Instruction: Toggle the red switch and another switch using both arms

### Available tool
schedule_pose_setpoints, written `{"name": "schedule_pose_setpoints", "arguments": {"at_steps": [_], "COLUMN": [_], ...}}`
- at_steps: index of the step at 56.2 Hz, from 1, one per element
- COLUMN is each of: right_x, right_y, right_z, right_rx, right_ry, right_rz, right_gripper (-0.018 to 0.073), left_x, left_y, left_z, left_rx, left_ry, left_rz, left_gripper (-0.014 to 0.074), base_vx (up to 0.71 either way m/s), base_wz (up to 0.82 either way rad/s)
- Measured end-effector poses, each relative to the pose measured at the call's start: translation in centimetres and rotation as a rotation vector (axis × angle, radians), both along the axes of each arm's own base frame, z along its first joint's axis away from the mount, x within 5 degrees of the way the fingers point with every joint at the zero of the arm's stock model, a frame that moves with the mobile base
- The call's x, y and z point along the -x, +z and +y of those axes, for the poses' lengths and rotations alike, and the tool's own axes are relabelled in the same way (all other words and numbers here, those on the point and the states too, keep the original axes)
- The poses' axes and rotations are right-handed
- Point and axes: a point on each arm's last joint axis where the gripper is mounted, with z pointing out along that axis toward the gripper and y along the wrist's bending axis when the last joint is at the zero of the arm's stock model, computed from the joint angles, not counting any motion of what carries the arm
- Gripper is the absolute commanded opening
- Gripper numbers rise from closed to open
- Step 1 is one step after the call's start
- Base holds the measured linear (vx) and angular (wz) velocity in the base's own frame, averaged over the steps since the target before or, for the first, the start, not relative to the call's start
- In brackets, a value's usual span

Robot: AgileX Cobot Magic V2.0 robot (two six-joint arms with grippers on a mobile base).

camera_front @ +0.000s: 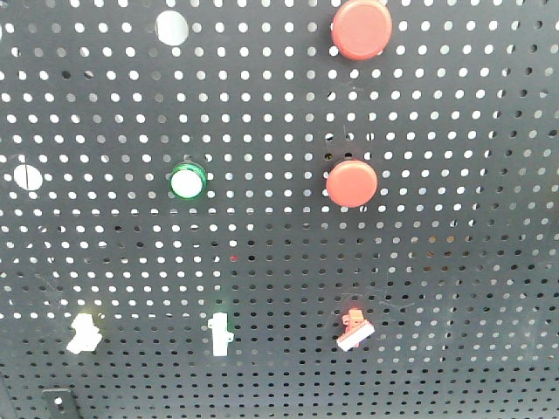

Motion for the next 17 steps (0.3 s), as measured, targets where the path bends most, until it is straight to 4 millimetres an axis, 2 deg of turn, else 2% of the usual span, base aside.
{"name": "schedule_pose_setpoints", "arguments": {"at_steps": [17], "right_x": [0.0], "right_y": [0.0], "right_z": [0.0], "right_rx": [0.0], "right_ry": [0.0], "right_rz": [0.0], "right_gripper": [-0.0006], "left_x": [0.0], "left_y": [0.0], "left_z": [0.0], "left_rx": [0.0], "left_ry": [0.0], "left_rz": [0.0], "left_gripper": [0.0003], "base_vx": [0.0], "base_wz": [0.0]}}
